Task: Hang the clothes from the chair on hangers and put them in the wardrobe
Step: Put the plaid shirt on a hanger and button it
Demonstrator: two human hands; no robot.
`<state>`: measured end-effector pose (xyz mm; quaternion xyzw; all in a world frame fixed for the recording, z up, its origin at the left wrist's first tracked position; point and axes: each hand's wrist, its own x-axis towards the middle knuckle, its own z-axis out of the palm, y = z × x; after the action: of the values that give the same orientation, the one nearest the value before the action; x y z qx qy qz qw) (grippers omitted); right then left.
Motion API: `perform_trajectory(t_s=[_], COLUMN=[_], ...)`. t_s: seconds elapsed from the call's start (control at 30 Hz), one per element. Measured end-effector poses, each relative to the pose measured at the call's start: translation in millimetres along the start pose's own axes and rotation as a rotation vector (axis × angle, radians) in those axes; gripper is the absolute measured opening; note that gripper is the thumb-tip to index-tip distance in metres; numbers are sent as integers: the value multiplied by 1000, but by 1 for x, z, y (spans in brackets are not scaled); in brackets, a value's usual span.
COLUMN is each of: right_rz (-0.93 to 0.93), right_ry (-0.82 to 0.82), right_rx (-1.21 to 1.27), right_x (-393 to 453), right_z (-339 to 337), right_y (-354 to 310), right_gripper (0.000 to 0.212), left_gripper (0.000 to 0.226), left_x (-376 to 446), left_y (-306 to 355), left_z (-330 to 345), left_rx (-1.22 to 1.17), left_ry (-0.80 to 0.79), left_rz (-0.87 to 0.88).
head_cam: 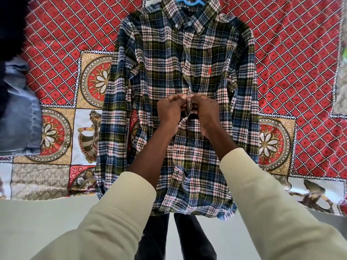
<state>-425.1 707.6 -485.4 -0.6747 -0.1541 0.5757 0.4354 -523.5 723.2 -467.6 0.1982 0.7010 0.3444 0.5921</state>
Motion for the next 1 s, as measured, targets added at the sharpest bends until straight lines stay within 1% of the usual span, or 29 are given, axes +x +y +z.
perform_trajectory(t_s=[0.07,0.17,0.27,0.37,0.43,0.5,0.6,0.73,0.77,0.83,0.87,0.93,0.97,1.0], right_rz=[48,19,-73,-167,-236,-288,-330,-377,-348,-200,-114,2,31,45], right_ry=[0,-9,1,-3,21,41,49,36,3,-114,-182,-285,-295,-267], right_rx=[41,4,-114,-234,-374,-513,-688,-744,-719,-567,-489,-412,-384,-361], right_x=[2,4,1,3,5,7,8,11,13,18,20,25,27,29], right_z=[-1,-2,0,1,2,3,6,3,0,-6,-10,-16,-18,-18], right_y=[-2,-2,-5,-7,-7,-8,-12,-19,-21,-26,-29,-31,-31,-29], right_gripper=[15,12,10,13,14,14,16,13,12,12,13,14,15,14], left_gripper=[5,6,7,6,7,13,18,18,17,11,7,5,10,17], left_x=[0,2,7,10,11,13,18,22,22,23,23,24,26,26], left_y=[0,3,6,6,6,7,11,14,14,12,10,9,9,11], left_z=[0,1,1,1,1,0,0,2,1,-3,-5,-8,-9,-10], left_rx=[-17,-24,15,71,113,140,180,217,211,185,170,149,130,104], left_ry=[-1,-1,-8,-51,-77,-90,-94,-150,-166,-187,-191,-190,-193,-205], left_rz=[-1,0,10,54,70,70,68,112,119,103,79,28,5,-14])
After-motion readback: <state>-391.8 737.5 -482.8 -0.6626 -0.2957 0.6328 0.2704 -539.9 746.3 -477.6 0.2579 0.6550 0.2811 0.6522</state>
